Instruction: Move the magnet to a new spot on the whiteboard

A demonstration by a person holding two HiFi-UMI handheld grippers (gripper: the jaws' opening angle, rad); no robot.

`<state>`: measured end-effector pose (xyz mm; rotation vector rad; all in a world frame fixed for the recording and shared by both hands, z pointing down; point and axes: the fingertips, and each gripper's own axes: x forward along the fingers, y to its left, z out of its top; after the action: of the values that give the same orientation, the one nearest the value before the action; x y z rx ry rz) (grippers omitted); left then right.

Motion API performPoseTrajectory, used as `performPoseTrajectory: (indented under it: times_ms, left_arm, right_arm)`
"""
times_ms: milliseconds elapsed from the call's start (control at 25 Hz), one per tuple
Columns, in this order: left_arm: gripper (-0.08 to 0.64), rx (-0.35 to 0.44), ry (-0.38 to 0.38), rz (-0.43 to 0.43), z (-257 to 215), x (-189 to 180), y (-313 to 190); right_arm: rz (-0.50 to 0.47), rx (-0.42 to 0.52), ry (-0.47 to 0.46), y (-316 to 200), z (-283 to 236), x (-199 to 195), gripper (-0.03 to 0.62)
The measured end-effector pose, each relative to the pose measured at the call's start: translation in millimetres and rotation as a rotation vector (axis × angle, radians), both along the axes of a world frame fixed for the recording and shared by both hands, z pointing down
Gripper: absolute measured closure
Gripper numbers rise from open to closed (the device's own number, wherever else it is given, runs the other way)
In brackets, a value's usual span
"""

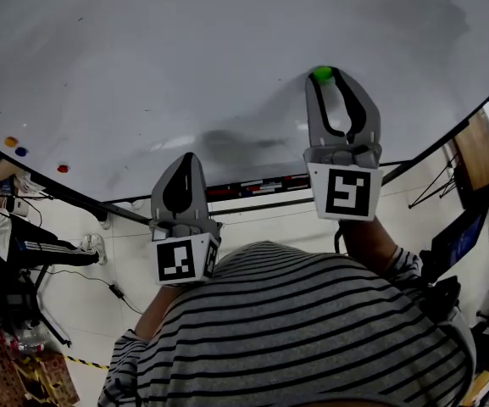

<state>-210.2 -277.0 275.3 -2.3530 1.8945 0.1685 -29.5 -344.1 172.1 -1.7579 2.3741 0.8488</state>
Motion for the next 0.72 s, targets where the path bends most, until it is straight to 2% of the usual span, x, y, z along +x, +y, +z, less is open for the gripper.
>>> performPoseTrajectory:
  times_ms: [240, 480, 600, 720]
  left_arm:
    - [0.545, -0.002, -0.008, 0.026, 1.2, 18.0, 4.1]
    - [0.545, 0.000, -0.010, 0.037, 1.1, 51.3, 31.7]
    - [0.545, 0.000, -0.011, 0.046, 3.3, 80.1, 58.4]
    - [0.545, -0.014, -0.014, 0.047, 10.6, 112.1, 90.6]
  right_arm:
    - [-0.052, -0.011, -0.022, 16.0, -3.0, 4.8, 0.453]
    - [-0.136, -0.065, -0.114, 68.9, 0.8, 33.1, 0.448]
    - [-0.175, -0.132, -0.137, 102.1, 20.7, 54.7, 0.502]
    - [-0.200, -0.249, -0.156, 131.1, 51.1, 81.2, 0.573]
